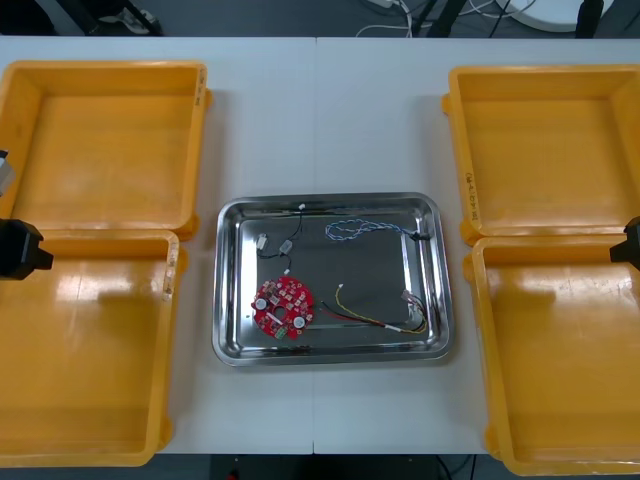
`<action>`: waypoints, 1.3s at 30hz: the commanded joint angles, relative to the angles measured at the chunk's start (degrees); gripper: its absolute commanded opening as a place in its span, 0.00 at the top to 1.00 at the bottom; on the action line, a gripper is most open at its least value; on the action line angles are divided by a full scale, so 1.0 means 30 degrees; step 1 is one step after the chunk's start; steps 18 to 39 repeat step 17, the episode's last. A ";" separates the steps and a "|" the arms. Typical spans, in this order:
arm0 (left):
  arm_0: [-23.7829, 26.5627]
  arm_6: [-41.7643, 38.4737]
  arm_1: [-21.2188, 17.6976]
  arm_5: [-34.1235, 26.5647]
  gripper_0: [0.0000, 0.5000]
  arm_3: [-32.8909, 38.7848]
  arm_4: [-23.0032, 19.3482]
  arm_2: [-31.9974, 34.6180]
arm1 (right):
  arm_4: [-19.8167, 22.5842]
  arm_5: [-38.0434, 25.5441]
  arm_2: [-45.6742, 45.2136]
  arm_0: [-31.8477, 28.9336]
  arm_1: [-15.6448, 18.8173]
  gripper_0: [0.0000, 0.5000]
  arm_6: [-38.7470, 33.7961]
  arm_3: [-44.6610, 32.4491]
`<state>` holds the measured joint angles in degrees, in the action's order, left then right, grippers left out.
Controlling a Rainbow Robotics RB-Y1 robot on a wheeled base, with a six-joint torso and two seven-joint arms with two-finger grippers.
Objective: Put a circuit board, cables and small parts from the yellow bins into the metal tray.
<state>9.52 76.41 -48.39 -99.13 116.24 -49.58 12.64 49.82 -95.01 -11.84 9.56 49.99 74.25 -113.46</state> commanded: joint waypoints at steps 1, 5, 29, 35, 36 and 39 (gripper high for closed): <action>-0.0244 0.1161 -0.0831 0.0201 0.00 0.0598 -0.0172 0.0619 | 0.0121 0.0029 -0.0623 -0.0170 0.0886 0.00 -0.0403 -0.0089; -0.0244 0.1132 -0.0831 0.0201 0.00 0.0569 -0.0201 0.0590 | 0.0121 0.0029 -0.0623 -0.0170 0.0886 0.00 -0.0403 -0.0089; -0.0244 0.1132 -0.0831 0.0201 0.00 0.0569 -0.0201 0.0590 | 0.0121 0.0029 -0.0623 -0.0170 0.0886 0.00 -0.0403 -0.0089; -0.0244 0.1132 -0.0831 0.0201 0.00 0.0569 -0.0201 0.0590 | 0.0121 0.0029 -0.0623 -0.0170 0.0886 0.00 -0.0403 -0.0089; -0.0244 0.1132 -0.0831 0.0201 0.00 0.0569 -0.0201 0.0590 | 0.0121 0.0029 -0.0623 -0.0170 0.0886 0.00 -0.0403 -0.0089; -0.0244 0.1132 -0.0831 0.0201 0.00 0.0569 -0.0201 0.0590 | 0.0121 0.0029 -0.0623 -0.0170 0.0886 0.00 -0.0403 -0.0089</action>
